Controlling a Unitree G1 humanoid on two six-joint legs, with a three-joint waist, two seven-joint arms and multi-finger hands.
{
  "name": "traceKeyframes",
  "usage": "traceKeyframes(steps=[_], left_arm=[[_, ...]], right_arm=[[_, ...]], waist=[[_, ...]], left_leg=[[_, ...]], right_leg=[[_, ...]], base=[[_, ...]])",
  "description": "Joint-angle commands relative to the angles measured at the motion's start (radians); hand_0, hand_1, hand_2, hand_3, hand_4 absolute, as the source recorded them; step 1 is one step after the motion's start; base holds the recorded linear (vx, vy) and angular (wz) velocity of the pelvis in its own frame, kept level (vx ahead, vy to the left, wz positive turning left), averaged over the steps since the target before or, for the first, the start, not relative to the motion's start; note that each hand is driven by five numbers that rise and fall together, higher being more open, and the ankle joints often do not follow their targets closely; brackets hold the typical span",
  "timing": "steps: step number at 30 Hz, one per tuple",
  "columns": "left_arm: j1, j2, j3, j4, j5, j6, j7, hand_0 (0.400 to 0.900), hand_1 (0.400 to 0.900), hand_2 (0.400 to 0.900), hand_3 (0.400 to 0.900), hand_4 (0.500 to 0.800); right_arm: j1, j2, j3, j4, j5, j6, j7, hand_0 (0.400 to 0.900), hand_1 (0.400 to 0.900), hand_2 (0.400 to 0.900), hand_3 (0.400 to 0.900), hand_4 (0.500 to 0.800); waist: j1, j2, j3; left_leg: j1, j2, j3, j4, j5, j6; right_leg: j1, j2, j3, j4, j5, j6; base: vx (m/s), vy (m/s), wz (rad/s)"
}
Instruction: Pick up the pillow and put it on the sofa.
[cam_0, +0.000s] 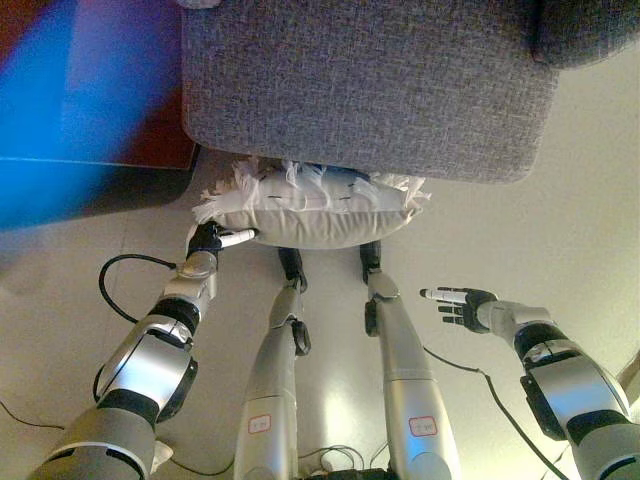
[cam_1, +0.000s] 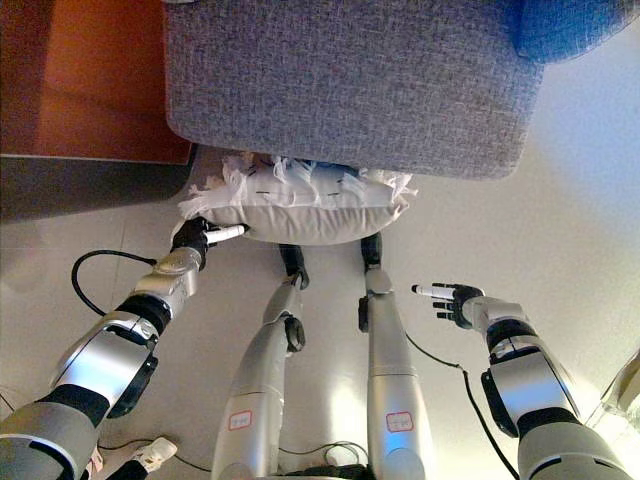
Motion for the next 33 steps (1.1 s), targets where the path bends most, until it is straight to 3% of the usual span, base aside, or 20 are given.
traceKeyframes(steps=[1, 10, 13, 14, 20, 33], left_arm=[[-0.019, 0.058, 0.034, 0.021, -0.096, -0.021, 0.027, 0.900, 0.900, 0.900, 0.900, 0.800], [-0.098, 0.050, 0.081, 0.036, -0.267, -0.048, -0.040, 0.900, 0.900, 0.900, 0.900, 0.800], [-0.131, 0.044, 0.080, 0.031, -0.276, -0.055, -0.052, 0.900, 0.900, 0.900, 0.900, 0.800], [-0.141, 0.042, 0.073, 0.022, -0.269, -0.055, -0.052, 0.400, 0.400, 0.400, 0.400, 0.500], [-0.153, 0.033, 0.049, -0.003, -0.266, -0.069, -0.028, 0.400, 0.400, 0.400, 0.400, 0.500], [-0.093, 0.035, 0.051, -0.042, -0.277, -0.060, -0.030, 0.400, 0.400, 0.400, 0.400, 0.500]], right_arm=[[0.007, -0.064, 0.041, 0.054, 0.036, 0.041, -0.018, 0.900, 0.900, 0.900, 0.900, 0.800], [-0.011, -0.043, 0.025, 0.065, 0.040, 0.056, -0.026, 0.900, 0.900, 0.900, 0.900, 0.800], [-0.020, -0.038, 0.019, 0.066, 0.036, 0.058, -0.024, 0.900, 0.900, 0.900, 0.900, 0.800], [-0.026, -0.035, 0.020, 0.066, 0.035, 0.060, -0.026, 0.900, 0.900, 0.900, 0.900, 0.800], [-0.038, -0.033, 0.030, 0.064, 0.033, 0.063, -0.036, 0.900, 0.900, 0.900, 0.900, 0.800], [0.000, -0.041, 0.039, 0.051, 0.024, 0.022, -0.030, 0.900, 0.900, 0.900, 0.900, 0.800]], waist=[[-0.003, 0.000, 0.003], [-0.020, -0.017, 0.003], [-0.025, -0.022, 0.003], [-0.027, -0.023, 0.003], [-0.031, -0.018, 0.003], [-0.026, -0.010, 0.003]], left_leg=[[-0.055, -0.010, 0.004, 0.178, -0.163, -0.079], [-0.069, -0.004, -0.004, 0.199, -0.172, -0.080], [-0.068, 0.000, -0.003, 0.202, -0.177, -0.079], [-0.067, 0.000, -0.003, 0.202, -0.179, -0.080], [-0.051, -0.002, 0.001, 0.195, -0.180, -0.082], [0.020, -0.007, 0.015, 0.190, -0.177, -0.087]], right_leg=[[0.005, 0.051, 0.048, -0.070, -0.030, 0.042], [-0.001, 0.064, 0.064, -0.056, -0.035, 0.039], [-0.002, 0.067, 0.068, -0.051, -0.038, 0.041], [-0.001, 0.067, 0.069, -0.053, -0.037, 0.042], [0.012, 0.065, 0.072, -0.067, -0.034, 0.041], [0.082, 0.056, 0.066, -0.077, -0.039, 0.036]], base=[[0.02, -0.020, -0.04], [0.03, -0.028, -0.07], [0.01, -0.027, -0.05], [0.00, 0.000, 0.00], [0.00, 0.003, -0.01], [0.00, 0.005, 0.00]])
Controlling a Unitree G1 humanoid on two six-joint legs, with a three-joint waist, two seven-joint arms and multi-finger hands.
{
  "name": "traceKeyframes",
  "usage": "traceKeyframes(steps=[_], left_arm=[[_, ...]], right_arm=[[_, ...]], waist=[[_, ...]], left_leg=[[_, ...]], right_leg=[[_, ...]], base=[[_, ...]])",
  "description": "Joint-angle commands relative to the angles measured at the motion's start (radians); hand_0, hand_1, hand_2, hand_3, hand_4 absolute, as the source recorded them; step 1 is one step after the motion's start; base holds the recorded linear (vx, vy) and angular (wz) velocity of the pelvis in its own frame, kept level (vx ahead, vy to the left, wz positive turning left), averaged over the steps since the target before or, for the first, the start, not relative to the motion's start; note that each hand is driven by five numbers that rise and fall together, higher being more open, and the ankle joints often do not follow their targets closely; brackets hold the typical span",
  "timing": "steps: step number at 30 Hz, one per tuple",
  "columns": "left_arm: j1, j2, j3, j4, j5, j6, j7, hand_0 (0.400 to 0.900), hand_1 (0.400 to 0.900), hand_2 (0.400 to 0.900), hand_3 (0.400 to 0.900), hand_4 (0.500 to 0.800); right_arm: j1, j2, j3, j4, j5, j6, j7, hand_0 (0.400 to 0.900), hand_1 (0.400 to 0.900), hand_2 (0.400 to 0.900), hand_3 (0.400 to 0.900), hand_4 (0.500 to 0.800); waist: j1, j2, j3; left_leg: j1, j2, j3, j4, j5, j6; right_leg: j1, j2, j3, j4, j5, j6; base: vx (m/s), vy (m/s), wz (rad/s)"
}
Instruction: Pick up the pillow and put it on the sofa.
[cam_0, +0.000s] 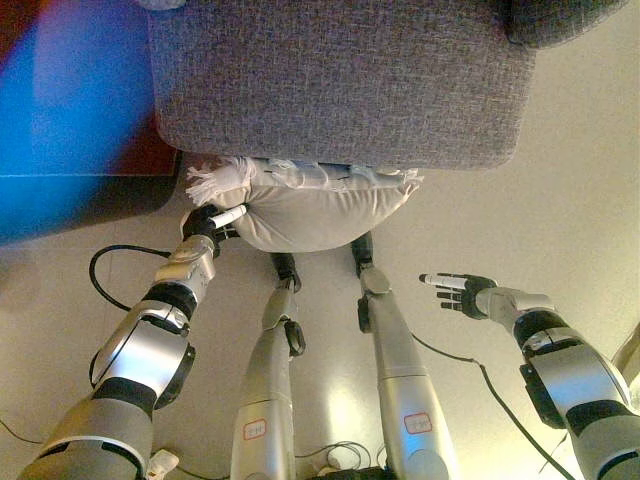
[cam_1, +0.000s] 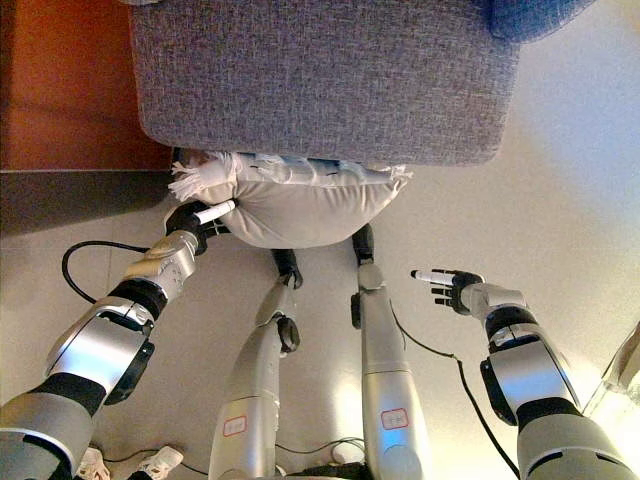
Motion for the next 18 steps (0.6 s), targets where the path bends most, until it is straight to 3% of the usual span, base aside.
traceKeyframes(steps=[1, 7, 12, 18], left_arm=[[-0.025, 0.020, 0.048, -0.047, -0.040, -0.059, -0.004, 0.400, 0.400, 0.400, 0.400, 0.500], [0.040, 0.007, 0.055, -0.050, 0.013, -0.043, 0.000, 0.400, 0.400, 0.400, 0.400, 0.500], [0.101, 0.009, 0.054, -0.044, 0.105, -0.032, -0.043, 0.400, 0.400, 0.400, 0.400, 0.500], [0.214, -0.005, 0.023, -0.070, 0.213, -0.041, -0.081, 0.400, 0.400, 0.400, 0.400, 0.500]], right_arm=[[0.053, -0.035, 0.040, 0.048, -0.008, 0.010, -0.010, 0.900, 0.900, 0.900, 0.900, 0.800], [0.087, -0.027, 0.037, 0.039, -0.013, 0.004, -0.013, 0.900, 0.900, 0.900, 0.900, 0.800], [0.114, -0.028, 0.027, 0.041, -0.029, -0.002, 0.008, 0.900, 0.900, 0.900, 0.900, 0.800], [0.174, -0.023, 0.006, 0.033, -0.058, 0.003, 0.017, 0.900, 0.900, 0.900, 0.900, 0.800]], waist=[[0.014, -0.005, 0.003], [0.022, -0.012, 0.003], [0.030, -0.019, 0.002], [0.048, -0.016, -0.062]], left_leg=[[0.024, -0.008, -0.008, 0.177, -0.177, -0.089], [0.128, -0.016, 0.003, 0.164, -0.178, -0.089], [0.236, -0.025, 0.008, 0.151, -0.190, -0.089], [0.393, -0.040, 0.003, 0.078, -0.190, -0.090]], right_leg=[[0.095, 0.050, 0.032, -0.079, -0.057, 0.030], [0.203, 0.041, 0.011, -0.096, -0.060, 0.026], [0.317, 0.022, -0.008, -0.112, -0.067, 0.027], [0.469, 0.003, -0.020, -0.163, -0.073, 0.041]], base=[[0.00, 0.000, 0.00], [0.00, 0.000, 0.00], [0.00, 0.000, 0.00], [0.02, 0.017, -0.01]])
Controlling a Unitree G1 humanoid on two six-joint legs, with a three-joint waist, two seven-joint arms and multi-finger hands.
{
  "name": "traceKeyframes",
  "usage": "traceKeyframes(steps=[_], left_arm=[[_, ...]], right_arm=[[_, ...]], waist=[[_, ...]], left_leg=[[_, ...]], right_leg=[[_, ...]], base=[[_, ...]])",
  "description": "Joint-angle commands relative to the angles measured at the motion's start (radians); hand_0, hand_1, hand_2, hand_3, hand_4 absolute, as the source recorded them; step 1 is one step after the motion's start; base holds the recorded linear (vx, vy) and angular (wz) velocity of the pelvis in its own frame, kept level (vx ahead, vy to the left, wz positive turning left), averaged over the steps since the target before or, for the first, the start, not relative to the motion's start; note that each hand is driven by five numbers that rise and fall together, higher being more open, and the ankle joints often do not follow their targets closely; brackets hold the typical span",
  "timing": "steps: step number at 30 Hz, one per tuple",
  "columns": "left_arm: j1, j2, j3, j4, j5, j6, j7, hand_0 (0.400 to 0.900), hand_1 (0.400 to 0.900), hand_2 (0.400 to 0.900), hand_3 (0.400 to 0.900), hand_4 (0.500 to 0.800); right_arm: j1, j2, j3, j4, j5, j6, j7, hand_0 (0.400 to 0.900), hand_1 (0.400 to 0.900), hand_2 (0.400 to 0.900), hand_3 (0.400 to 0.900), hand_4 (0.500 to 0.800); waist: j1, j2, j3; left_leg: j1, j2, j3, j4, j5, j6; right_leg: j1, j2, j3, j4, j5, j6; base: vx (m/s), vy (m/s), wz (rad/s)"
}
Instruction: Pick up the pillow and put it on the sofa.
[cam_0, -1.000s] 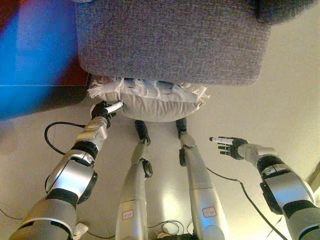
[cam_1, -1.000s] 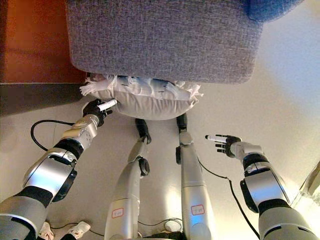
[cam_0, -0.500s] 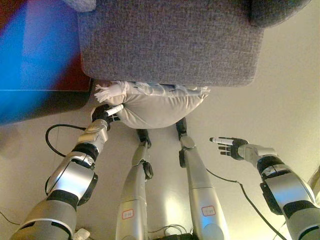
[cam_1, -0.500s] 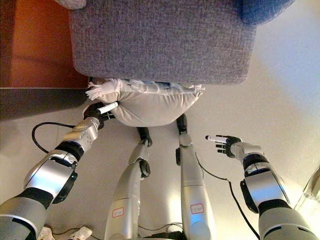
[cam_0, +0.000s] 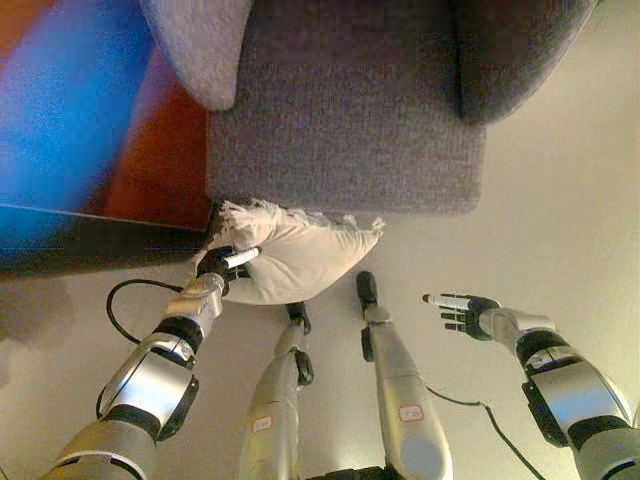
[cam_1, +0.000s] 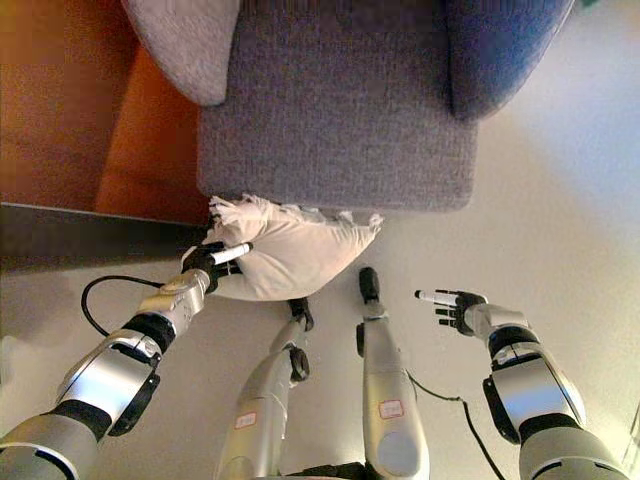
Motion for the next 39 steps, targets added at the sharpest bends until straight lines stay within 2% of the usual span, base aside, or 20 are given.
traceKeyframes(steps=[1, 8, 14, 20, 24, 29, 30, 31, 33, 34, 36, 39], left_arm=[[0.029, 0.036, 0.019, -0.033, 0.079, -0.063, -0.039, 0.400, 0.400, 0.400, 0.400, 0.500], [0.131, 0.022, 0.014, -0.041, 0.154, -0.108, -0.084, 0.400, 0.400, 0.400, 0.400, 0.500], [0.257, 0.011, 0.016, -0.076, 0.246, -0.160, -0.104, 0.400, 0.400, 0.400, 0.400, 0.500], [0.313, 0.061, 0.031, -0.141, 0.332, -0.150, -0.130, 0.400, 0.400, 0.400, 0.400, 0.500], [0.284, 0.169, 0.042, -0.233, 0.390, -0.121, -0.177, 0.400, 0.400, 0.400, 0.400, 0.500], [0.191, 0.274, 0.035, -0.285, 0.463, -0.093, -0.252, 0.400, 0.400, 0.400, 0.400, 0.500], [0.176, 0.290, 0.028, -0.287, 0.473, -0.098, -0.260, 0.400, 0.400, 0.400, 0.400, 0.500], [0.129, 0.341, 0.019, -0.293, 0.487, -0.103, -0.295, 0.400, 0.400, 0.400, 0.400, 0.500], [0.070, 0.393, -0.001, -0.300, 0.503, -0.109, -0.335, 0.400, 0.400, 0.400, 0.400, 0.500], [0.055, 0.403, -0.006, -0.303, 0.501, -0.102, -0.343, 0.400, 0.400, 0.400, 0.400, 0.500], [-0.047, 0.467, -0.048, -0.311, 0.503, -0.078, -0.383, 0.400, 0.400, 0.400, 0.400, 0.500], [-0.147, 0.508, -0.096, -0.307, 0.505, -0.058, -0.404, 0.400, 0.400, 0.400, 0.400, 0.500]], right_arm=[[0.077, -0.027, -0.001, 0.039, -0.060, 0.014, 0.016, 0.900, 0.900, 0.900, 0.900, 0.800], [0.189, 0.016, -0.041, 0.034, -0.068, -0.008, 0.006, 0.900, 0.900, 0.900, 0.900, 0.800], [0.341, 0.039, -0.098, 0.045, -0.107, -0.039, 0.025, 0.900, 0.900, 0.900, 0.900, 0.800], [0.455, 0.045, -0.135, 0.041, -0.133, -0.068, 0.064, 0.900, 0.900, 0.900, 0.900, 0.800], [0.535, 0.037, -0.153, 0.026, -0.150, -0.095, 0.096, 0.900, 0.900, 0.900, 0.900, 0.800], [0.568, 0.036, -0.169, 0.024, -0.139, -0.127, 0.093, 0.900, 0.900, 0.900, 0.900, 0.800], [0.571, 0.034, -0.171, 0.023, -0.134, -0.128, 0.093, 0.900, 0.900, 0.900, 0.900, 0.800], [0.583, 0.030, -0.182, 0.025, -0.131, -0.127, 0.092, 0.900, 0.900, 0.900, 0.900, 0.800], [0.598, 0.022, -0.194, 0.032, -0.127, -0.130, 0.096, 0.900, 0.900, 0.900, 0.900, 0.800], [0.601, 0.023, -0.196, 0.034, -0.128, -0.132, 0.096, 0.900, 0.900, 0.900, 0.900, 0.800], [0.619, 0.019, -0.206, 0.048, -0.121, -0.131, 0.087, 0.900, 0.900, 0.900, 0.900, 0.800], [0.636, 0.015, -0.216, 0.060, -0.116, -0.134, 0.082, 0.900, 0.900, 0.900, 0.900, 0.800]], waist=[[0.043, -0.015, -0.077], [0.064, -0.031, -0.171], [0.073, -0.026, -0.276], [0.082, -0.019, -0.360], [0.079, -0.010, -0.420], [0.065, 0.000, -0.443], [0.063, 0.001, -0.444], [0.056, 0.007, -0.450], [0.048, 0.014, -0.458], [0.047, 0.015, -0.459], [0.032, 0.027, -0.467], [0.016, 0.040, -0.473]], left_leg=[[0.047, -0.046, -0.003, 0.153, -0.184, -0.086], [0.244, -0.063, -0.029, 0.025, -0.192, -0.072], [0.394, -0.067, -0.036, -0.079, -0.187, -0.060], [0.483, -0.066, -0.041, -0.112, -0.196, -0.047], [0.549, -0.063, -0.033, -0.123, -0.213, -0.041], [0.588, -0.060, -0.025, -0.133, -0.220, -0.042], [0.591, -0.060, -0.025, -0.134, -0.220, -0.043], [0.602, -0.060, -0.019, -0.137, -0.223, -0.042], [0.611, -0.059, -0.014, -0.142, -0.223, -0.042], [0.612, -0.059, -0.013, -0.142, -0.223, -0.042], [0.616, -0.057, -0.003, -0.142, -0.224, -0.043], [0.620, -0.056, 0.006, -0.144, -0.224, -0.045]], right_leg=[[0.127, -0.003, -0.017, -0.088, -0.062, 0.034], [0.316, -0.023, -0.042, -0.185, -0.049, 0.068], [0.463, -0.017, -0.070, -0.280, -0.025, 0.079], [0.549, -0.002, -0.064, -0.298, -0.034, 0.075], [0.618, 0.004, -0.064, -0.316, -0.042, 0.074], [0.653, 0.007, -0.064, -0.328, -0.045, 0.078], [0.656, 0.007, -0.063, -0.330, -0.044, 0.078], [0.665, 0.008, -0.063, -0.334, -0.044, 0.080], [0.673, 0.009, -0.064, -0.341, -0.042, 0.083], [0.674, 0.009, -0.064, -0.342, -0.042, 0.084], [0.675, 0.012, -0.061, -0.346, -0.040, 0.088], [0.676, 0.015, -0.055, -0.352, -0.038, 0.091]], base=[[0.05, -0.020, 0.04], [0.06, -0.054, 0.04], [0.11, -0.055, 0.02], [0.12, -0.063, 0.04], [0.11, -0.045, 0.07], [0.02, -0.023, 0.09], [0.02, -0.018, 0.06], [0.02, -0.022, 0.06], [0.02, -0.012, 0.03], [0.00, 0.000, 0.00], [0.02, -0.024, -0.06], [0.02, -0.019, -0.07]])
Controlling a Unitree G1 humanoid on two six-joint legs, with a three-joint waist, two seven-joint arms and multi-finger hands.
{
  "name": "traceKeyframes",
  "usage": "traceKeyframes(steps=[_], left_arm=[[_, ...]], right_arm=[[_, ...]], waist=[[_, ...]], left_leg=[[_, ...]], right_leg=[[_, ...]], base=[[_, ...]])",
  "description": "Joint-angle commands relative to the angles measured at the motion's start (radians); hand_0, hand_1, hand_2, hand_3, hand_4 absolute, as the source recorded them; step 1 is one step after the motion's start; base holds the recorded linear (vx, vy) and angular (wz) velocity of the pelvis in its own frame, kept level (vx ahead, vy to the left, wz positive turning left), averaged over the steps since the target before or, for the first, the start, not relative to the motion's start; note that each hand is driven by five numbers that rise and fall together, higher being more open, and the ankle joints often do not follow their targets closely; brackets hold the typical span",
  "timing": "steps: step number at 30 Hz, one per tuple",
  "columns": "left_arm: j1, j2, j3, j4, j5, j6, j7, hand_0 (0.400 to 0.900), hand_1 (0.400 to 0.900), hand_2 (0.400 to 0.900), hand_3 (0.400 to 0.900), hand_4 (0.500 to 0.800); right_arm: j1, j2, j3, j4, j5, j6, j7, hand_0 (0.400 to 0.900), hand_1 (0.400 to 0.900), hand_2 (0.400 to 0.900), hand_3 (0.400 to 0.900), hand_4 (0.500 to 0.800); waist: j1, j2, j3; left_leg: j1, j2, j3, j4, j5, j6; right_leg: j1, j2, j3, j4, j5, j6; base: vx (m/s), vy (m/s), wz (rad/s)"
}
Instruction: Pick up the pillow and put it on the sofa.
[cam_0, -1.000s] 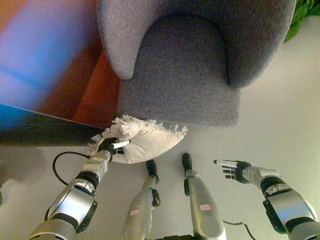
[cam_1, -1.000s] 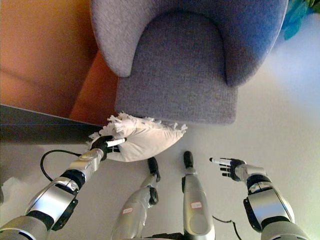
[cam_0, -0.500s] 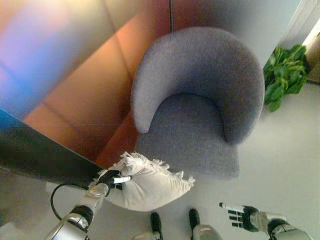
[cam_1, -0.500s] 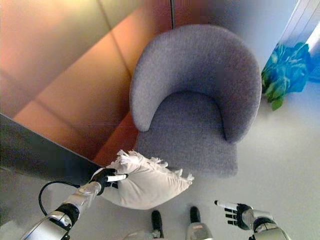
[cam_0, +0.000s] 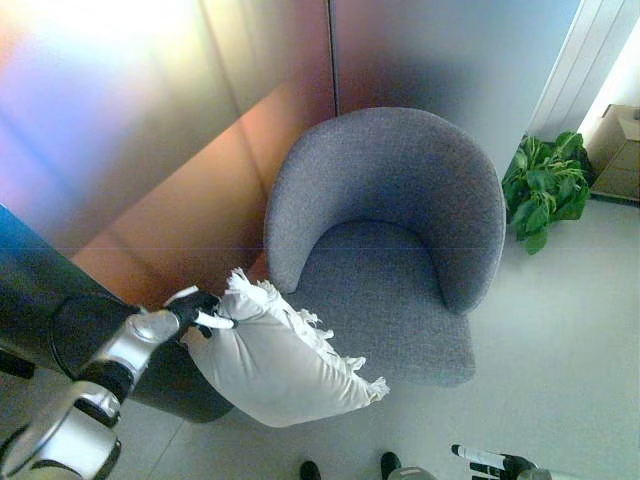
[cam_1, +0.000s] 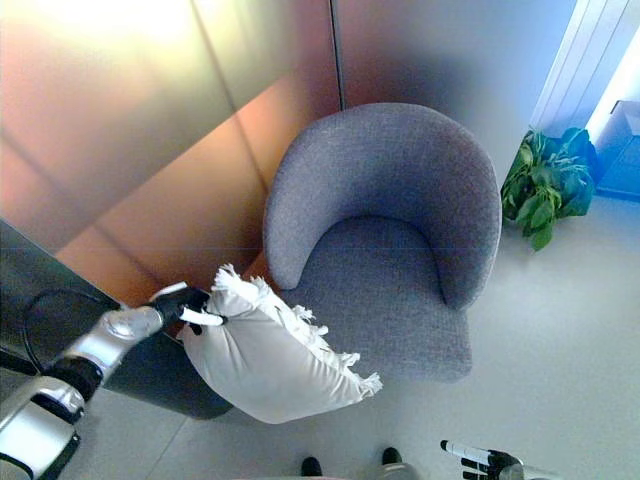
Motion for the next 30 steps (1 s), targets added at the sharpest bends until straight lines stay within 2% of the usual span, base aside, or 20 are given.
traceKeyframes(steps=[1, 3, 6, 9, 14, 19, 26, 30], left_arm=[[-0.355, 0.132, 0.048, -0.004, -0.007, -0.047, 0.021, 0.400, 0.400, 0.400, 0.400, 0.500], [-0.440, 0.155, 0.006, 0.005, 0.001, -0.017, 0.009, 0.400, 0.400, 0.400, 0.400, 0.500], [-0.528, 0.165, -0.046, 0.029, -0.006, -0.002, 0.001, 0.400, 0.400, 0.400, 0.400, 0.500], [-0.585, 0.162, -0.082, 0.039, -0.007, 0.012, 0.006, 0.400, 0.400, 0.400, 0.400, 0.500], [-0.658, 0.130, -0.134, 0.032, -0.004, 0.032, 0.048, 0.400, 0.400, 0.400, 0.400, 0.500], [-0.694, 0.098, -0.148, 0.007, -0.010, 0.069, 0.089, 0.400, 0.400, 0.400, 0.400, 0.500], [-0.708, 0.044, -0.160, -0.027, -0.026, 0.087, 0.133, 0.400, 0.400, 0.400, 0.400, 0.500], [-0.712, 0.021, -0.159, -0.046, -0.042, 0.114, 0.158, 0.400, 0.400, 0.400, 0.400, 0.500]], right_arm=[[0.019, -0.033, 0.000, 0.050, 0.022, -0.021, 0.000, 0.900, 0.900, 0.900, 0.900, 0.800], [0.030, -0.030, -0.002, 0.054, 0.038, -0.023, -0.011, 0.900, 0.900, 0.900, 0.900, 0.800], [0.037, -0.025, -0.003, 0.057, 0.060, -0.027, -0.019, 0.900, 0.900, 0.900, 0.900, 0.800], [0.039, -0.021, -0.003, 0.055, 0.072, -0.026, -0.021, 0.900, 0.900, 0.900, 0.900, 0.800], [0.047, -0.003, 0.003, 0.046, 0.100, -0.017, -0.037, 0.900, 0.900, 0.900, 0.900, 0.800], [0.058, 0.013, -0.004, 0.041, 0.121, -0.008, -0.058, 0.900, 0.900, 0.900, 0.900, 0.800], [0.079, 0.026, -0.016, 0.047, 0.142, 0.005, -0.068, 0.900, 0.900, 0.900, 0.900, 0.800], [0.093, 0.031, -0.025, 0.050, 0.140, -0.003, -0.063, 0.900, 0.900, 0.900, 0.900, 0.800]], waist=[[-0.021, 0.018, -0.098], [-0.036, 0.028, -0.103], [-0.051, 0.036, -0.105], [-0.062, 0.042, -0.105], [-0.092, 0.062, -0.109], [-0.115, 0.074, -0.111], [-0.147, 0.082, -0.114], [-0.159, 0.085, -0.116]], left_leg=[[0.082, -0.070, 0.061, 0.031, -0.151, -0.021], [0.083, -0.070, 0.067, 0.031, -0.151, -0.022], [0.082, -0.068, 0.076, 0.034, -0.151, -0.024], [0.082, -0.067, 0.083, 0.035, -0.150, -0.025], [0.084, -0.063, 0.105, 0.032, -0.147, -0.028], [0.082, -0.058, 0.130, 0.034, -0.145, -0.031], [0.080, -0.051, 0.158, 0.033, -0.144, -0.032], [0.081, -0.049, 0.167, 0.035, -0.146, -0.030]], right_leg=[[-0.002, -0.014, 0.029, 0.051, -0.065, 0.084], [-0.004, -0.011, 0.038, 0.046, -0.062, 0.086], [-0.008, -0.009, 0.047, 0.045, -0.059, 0.090], [-0.010, -0.005, 0.056, 0.041, -0.054, 0.091], [-0.017, 0.004, 0.077, 0.031, -0.046, 0.095], [-0.024, 0.008, 0.087, 0.022, -0.039, 0.098], [-0.037, 0.015, 0.102, 0.020, -0.035, 0.101], [-0.040, 0.018, 0.106, 0.021, -0.035, 0.102]], base=[[0.03, -0.023, -0.11], [0.02, -0.031, -0.12], [0.01, -0.047, -0.14], [0.01, -0.040, -0.14], [0.02, -0.045, -0.19], [0.02, -0.055, -0.15], [0.03, -0.062, -0.12], [0.03, -0.054, -0.10]])
